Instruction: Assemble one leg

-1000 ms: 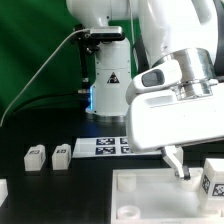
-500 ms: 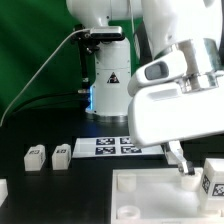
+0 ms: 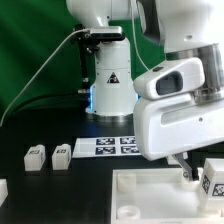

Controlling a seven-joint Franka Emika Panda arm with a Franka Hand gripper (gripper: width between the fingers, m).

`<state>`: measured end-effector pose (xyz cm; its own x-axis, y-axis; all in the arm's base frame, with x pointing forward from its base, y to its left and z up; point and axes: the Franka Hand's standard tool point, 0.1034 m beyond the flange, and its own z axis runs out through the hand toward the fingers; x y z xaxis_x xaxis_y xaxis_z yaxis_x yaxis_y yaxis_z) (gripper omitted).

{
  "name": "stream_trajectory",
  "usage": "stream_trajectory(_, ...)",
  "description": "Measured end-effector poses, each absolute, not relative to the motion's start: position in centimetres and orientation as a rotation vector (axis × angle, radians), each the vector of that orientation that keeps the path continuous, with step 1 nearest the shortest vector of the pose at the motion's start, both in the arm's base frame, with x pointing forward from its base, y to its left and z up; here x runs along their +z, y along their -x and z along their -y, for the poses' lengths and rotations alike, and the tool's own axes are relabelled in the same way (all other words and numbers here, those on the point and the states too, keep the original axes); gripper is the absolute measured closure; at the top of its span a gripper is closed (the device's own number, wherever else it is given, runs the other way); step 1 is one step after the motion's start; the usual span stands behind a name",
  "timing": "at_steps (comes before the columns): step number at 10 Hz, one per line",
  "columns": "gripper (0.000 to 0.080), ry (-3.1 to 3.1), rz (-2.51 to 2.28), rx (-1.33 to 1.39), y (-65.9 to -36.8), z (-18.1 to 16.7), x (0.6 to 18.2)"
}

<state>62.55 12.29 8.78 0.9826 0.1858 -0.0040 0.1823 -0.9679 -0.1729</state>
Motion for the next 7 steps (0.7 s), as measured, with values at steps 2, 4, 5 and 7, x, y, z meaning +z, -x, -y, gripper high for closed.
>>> stream_trajectory(2,0.015,2.955,0.266,0.068,-63.29,-11.78,8.23)
stream_trajectory(4,0.015,2.958,0.237,0.066,-62.95,-12.14,7.9)
stream_trajectory(5,0.015,2.959,0.236,0.067,-62.95,-12.1,7.87)
stream_trajectory(7,0.042,2.958,0.236,0.068,-62.93,-12.1,7.83)
